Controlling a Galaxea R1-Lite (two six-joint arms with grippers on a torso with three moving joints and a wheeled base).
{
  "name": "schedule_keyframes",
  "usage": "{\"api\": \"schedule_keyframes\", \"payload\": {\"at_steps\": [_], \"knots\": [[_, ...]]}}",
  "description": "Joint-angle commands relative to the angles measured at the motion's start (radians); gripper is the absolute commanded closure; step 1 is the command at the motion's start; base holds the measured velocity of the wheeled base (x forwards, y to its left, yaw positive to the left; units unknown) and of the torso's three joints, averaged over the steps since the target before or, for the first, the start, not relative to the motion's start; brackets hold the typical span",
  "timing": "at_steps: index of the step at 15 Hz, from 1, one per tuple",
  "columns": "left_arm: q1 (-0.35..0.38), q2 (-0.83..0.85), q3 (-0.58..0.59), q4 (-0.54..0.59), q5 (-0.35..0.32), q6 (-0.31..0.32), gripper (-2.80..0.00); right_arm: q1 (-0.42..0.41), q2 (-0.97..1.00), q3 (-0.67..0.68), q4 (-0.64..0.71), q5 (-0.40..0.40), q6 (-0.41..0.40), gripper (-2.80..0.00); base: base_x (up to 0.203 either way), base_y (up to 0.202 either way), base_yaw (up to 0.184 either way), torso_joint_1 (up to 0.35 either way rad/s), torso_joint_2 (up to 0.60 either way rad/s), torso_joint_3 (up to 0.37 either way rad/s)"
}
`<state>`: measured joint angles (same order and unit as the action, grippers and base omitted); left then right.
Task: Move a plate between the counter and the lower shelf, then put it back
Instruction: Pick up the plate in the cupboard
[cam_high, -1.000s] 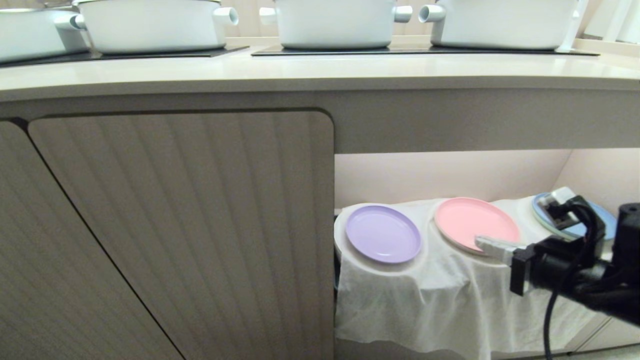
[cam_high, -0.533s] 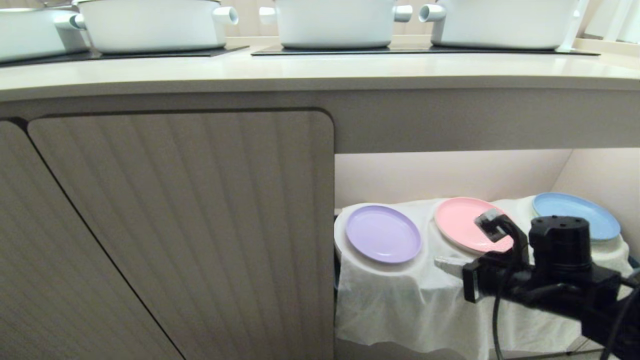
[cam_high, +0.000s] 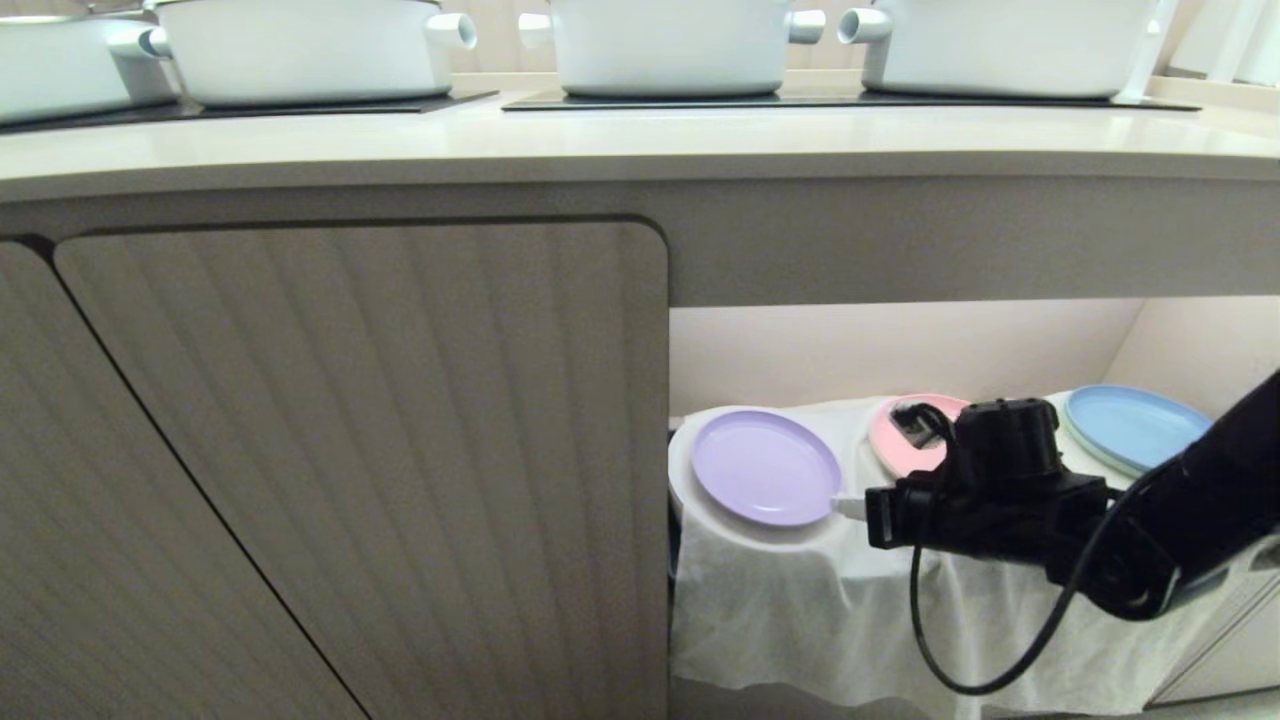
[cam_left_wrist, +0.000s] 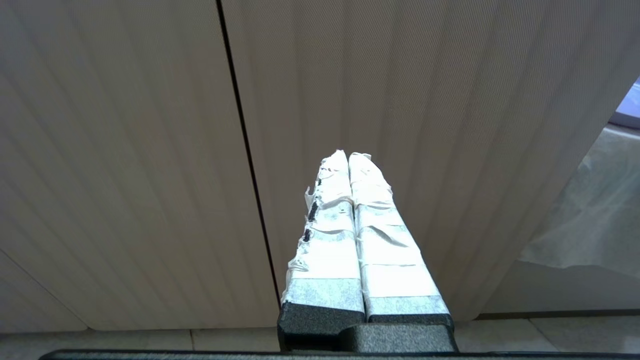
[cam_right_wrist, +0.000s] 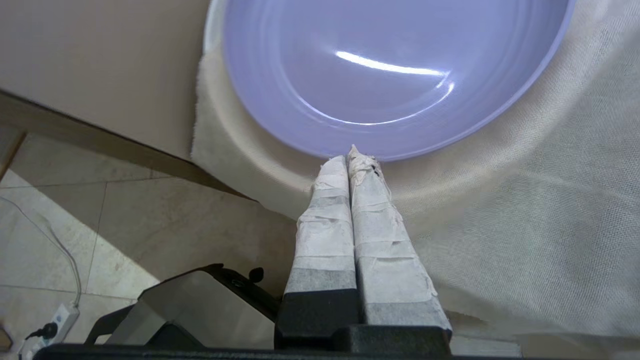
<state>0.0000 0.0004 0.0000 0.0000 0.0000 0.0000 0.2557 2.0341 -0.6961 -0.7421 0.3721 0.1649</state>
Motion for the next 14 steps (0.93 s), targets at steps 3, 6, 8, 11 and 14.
{"api": "schedule_keyframes", "payload": {"at_steps": [3,6,8,11,14], "knots": [[0.0,0.0,0.0,0.0,0.0,0.0,0.0,-0.03,0.031,-0.112,0.157,0.002,0.0,0.0,0.0,0.0,0.0,0.0,0.0,0.0],[0.0,0.0,0.0,0.0,0.0,0.0,0.0,-0.039,0.047,-0.172,0.22,0.001,-0.001,0.0,0.0,0.0,0.0,0.0,0.0,0.0],[0.0,0.0,0.0,0.0,0.0,0.0,0.0,-0.043,0.06,-0.212,0.265,0.001,-0.001,0.0,0.0,0.0,0.0,0.0,0.0,0.0],[0.0,0.0,0.0,0.0,0.0,0.0,0.0,-0.049,0.073,-0.284,0.34,-0.001,-0.001,0.0,0.0,0.0,0.0,0.0,0.0,0.0],[0.0,0.0,0.0,0.0,0.0,0.0,0.0,-0.055,0.087,-0.332,0.378,-0.002,0.021,0.0,0.0,0.0,0.0,0.0,0.0,0.0]]}}
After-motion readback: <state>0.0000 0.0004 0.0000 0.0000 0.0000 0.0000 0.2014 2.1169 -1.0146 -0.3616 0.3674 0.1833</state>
